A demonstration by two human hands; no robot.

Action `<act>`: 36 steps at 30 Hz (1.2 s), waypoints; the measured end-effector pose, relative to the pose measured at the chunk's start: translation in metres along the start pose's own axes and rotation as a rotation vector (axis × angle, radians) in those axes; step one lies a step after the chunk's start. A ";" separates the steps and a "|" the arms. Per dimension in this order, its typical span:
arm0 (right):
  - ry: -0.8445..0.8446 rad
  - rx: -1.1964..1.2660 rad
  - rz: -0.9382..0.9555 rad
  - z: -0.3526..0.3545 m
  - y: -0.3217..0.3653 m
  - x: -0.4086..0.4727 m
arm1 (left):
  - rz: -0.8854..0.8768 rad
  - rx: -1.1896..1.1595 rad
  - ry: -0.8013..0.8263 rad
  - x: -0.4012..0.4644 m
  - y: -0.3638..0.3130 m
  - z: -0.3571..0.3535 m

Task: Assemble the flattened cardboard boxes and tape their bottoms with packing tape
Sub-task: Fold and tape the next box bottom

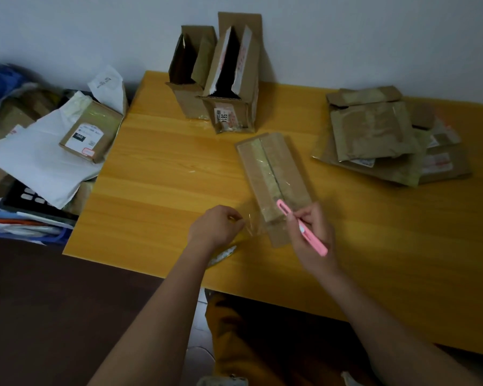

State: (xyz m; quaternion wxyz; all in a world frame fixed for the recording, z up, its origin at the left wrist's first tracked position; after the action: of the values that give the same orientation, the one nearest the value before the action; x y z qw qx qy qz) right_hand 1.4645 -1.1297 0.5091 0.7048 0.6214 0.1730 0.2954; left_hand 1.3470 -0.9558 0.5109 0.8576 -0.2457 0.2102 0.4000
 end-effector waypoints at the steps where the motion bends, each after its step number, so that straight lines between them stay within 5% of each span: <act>1: -0.001 0.037 -0.007 -0.004 0.003 -0.007 | 0.001 -0.005 0.002 0.001 0.001 0.000; 16: 0.432 -0.235 0.073 -0.025 -0.018 -0.035 | 0.052 0.122 -0.099 -0.006 -0.008 0.003; 22: 0.173 -0.184 0.323 -0.014 0.009 -0.028 | 0.054 0.127 -0.113 -0.006 -0.008 0.005; 30: 0.388 -0.118 0.107 -0.031 -0.015 -0.019 | 0.045 0.129 -0.133 -0.006 -0.007 0.005; 36: 0.170 -0.180 0.316 -0.019 -0.001 -0.022 | 0.036 0.105 -0.134 -0.005 -0.003 0.007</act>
State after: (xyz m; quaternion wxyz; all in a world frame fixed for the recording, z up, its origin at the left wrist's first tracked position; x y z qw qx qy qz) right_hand 1.4359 -1.1291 0.5017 0.6852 0.5479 0.1051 0.4682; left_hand 1.3477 -0.9564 0.5195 0.8741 -0.1695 0.1775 0.4192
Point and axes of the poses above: each hand's wrist, its own x-axis towards the middle knuckle, its own z-axis out of the back of the hand, y = z × x, the point moved 3 cm from there along x, towards the middle knuckle, and after that the axes turned 11 degrees about x, right-handed, at the moved point
